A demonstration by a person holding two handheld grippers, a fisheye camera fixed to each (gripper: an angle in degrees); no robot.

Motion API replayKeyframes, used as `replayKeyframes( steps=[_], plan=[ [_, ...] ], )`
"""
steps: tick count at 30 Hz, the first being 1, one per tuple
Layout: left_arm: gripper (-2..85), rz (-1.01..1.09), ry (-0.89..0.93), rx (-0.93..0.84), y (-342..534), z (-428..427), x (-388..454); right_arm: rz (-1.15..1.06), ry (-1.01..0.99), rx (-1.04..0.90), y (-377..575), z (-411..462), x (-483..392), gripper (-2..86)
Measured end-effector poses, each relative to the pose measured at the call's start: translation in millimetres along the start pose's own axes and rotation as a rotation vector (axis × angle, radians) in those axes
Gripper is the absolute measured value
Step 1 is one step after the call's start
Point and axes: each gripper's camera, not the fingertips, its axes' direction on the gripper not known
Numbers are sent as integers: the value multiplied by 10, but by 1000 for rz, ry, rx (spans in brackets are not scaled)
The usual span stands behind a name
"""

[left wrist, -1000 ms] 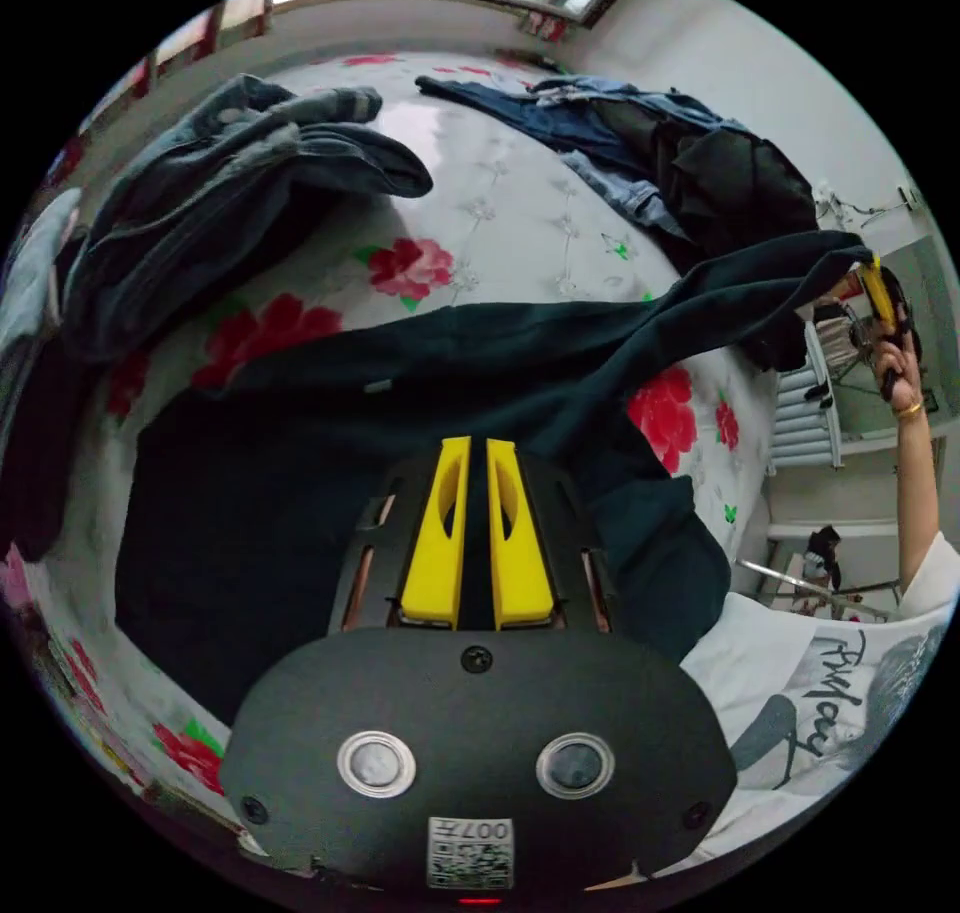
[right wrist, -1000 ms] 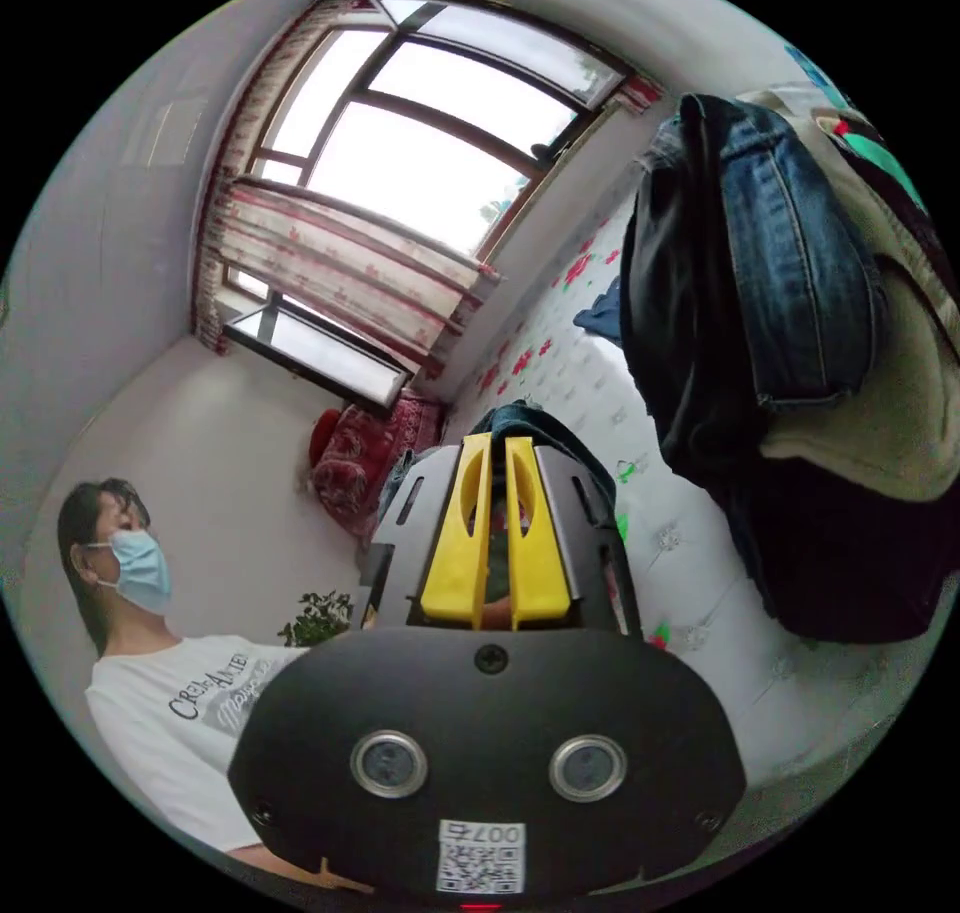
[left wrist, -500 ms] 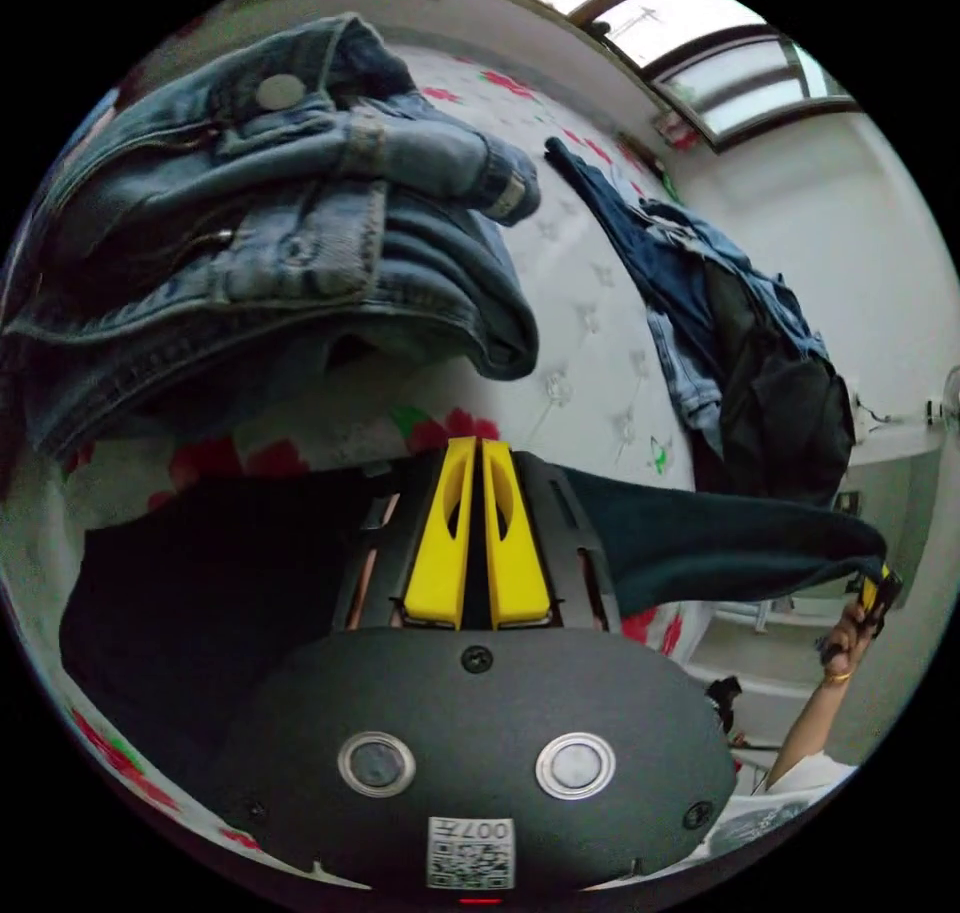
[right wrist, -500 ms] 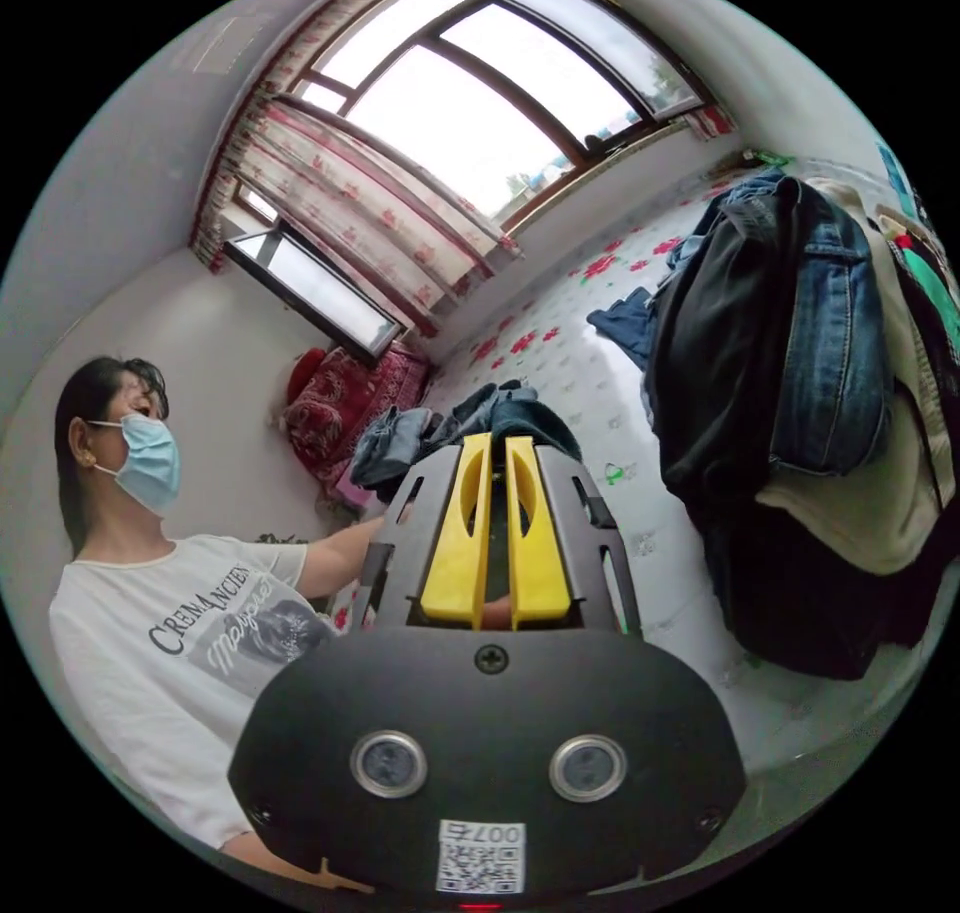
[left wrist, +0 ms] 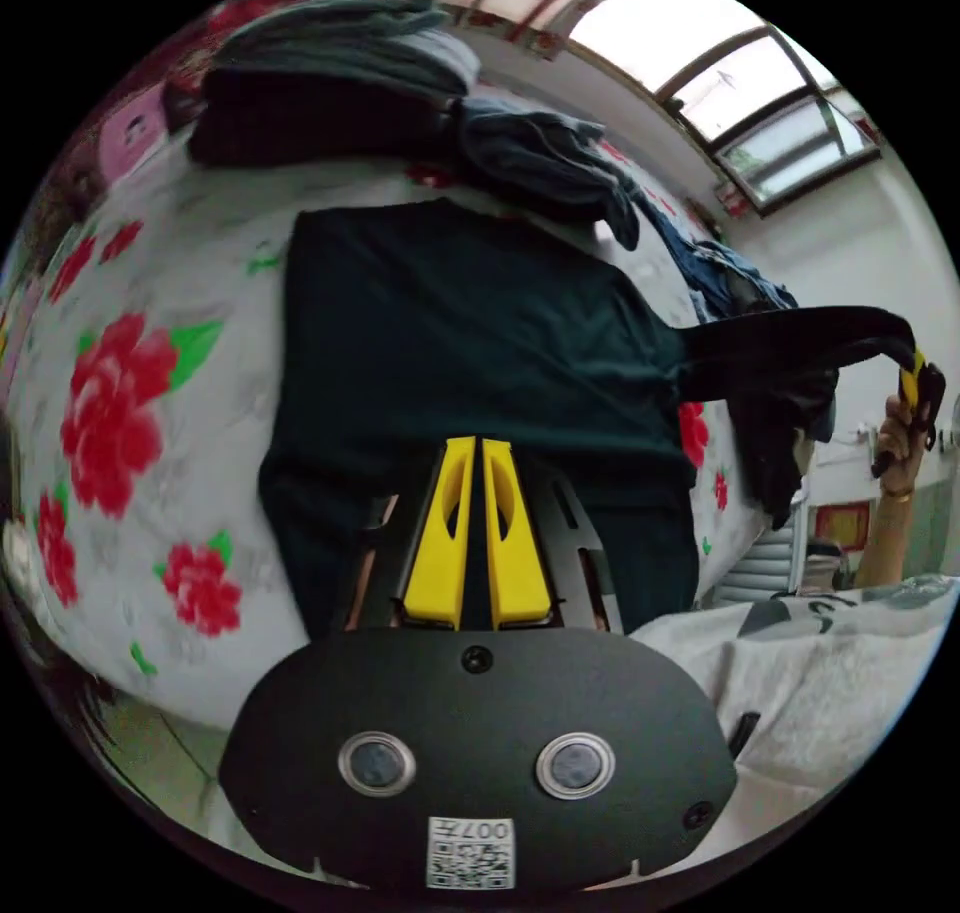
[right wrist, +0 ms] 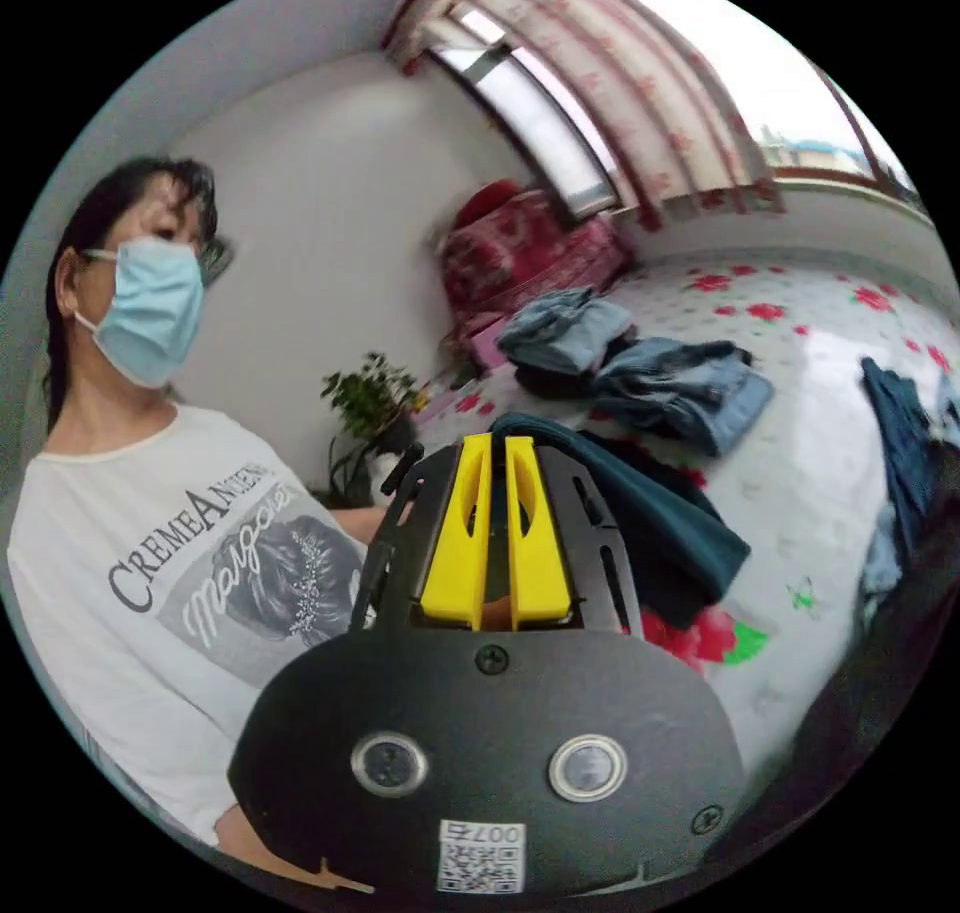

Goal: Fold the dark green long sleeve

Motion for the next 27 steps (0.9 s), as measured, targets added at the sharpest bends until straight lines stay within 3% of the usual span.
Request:
replayKeyframes(
  steps=[7,9,11,16,22,24,27],
  plan=[
    [20,-249,75,123,1257,-646,-533,-158,-225,-301,507,3023,-1092,12],
    [32,-277,70,115,1435,-665,-582,-191,-212,-526,995,4001,-1273,15],
    [41,-289,63,114,1599,-710,-583,-195,-203,-650,1294,4400,-1329,17],
    [51,-243,31,116,1656,-780,-442,-144,-13,-631,1735,4459,-1054,21],
    [80,-73,30,50,1218,-577,66,112,281,-541,2197,4207,-56,25],
    [81,-20,-16,-15,1060,-410,296,178,349,-528,2347,4163,227,27],
    [38,62,-228,-88,920,-180,651,216,401,-514,2470,4132,486,28]
  ],
)
